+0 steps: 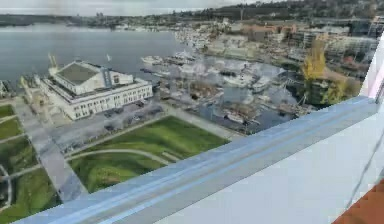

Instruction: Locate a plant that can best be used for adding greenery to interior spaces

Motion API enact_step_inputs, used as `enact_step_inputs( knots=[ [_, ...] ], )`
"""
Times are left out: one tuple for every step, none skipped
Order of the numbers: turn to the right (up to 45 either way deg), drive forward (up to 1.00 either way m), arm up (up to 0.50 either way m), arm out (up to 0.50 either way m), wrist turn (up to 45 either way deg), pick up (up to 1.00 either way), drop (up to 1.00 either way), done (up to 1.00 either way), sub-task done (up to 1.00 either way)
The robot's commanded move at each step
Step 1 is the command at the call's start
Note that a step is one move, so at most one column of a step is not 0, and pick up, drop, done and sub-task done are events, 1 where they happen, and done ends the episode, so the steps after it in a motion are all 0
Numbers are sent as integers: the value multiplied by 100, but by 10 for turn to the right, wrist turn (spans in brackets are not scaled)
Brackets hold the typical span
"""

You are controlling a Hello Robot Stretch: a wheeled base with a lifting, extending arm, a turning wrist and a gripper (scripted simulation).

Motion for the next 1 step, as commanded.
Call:
enact_step_inputs(
  knots=[
    [450,0,0,0,0,0,0,0,0]
  ],
)
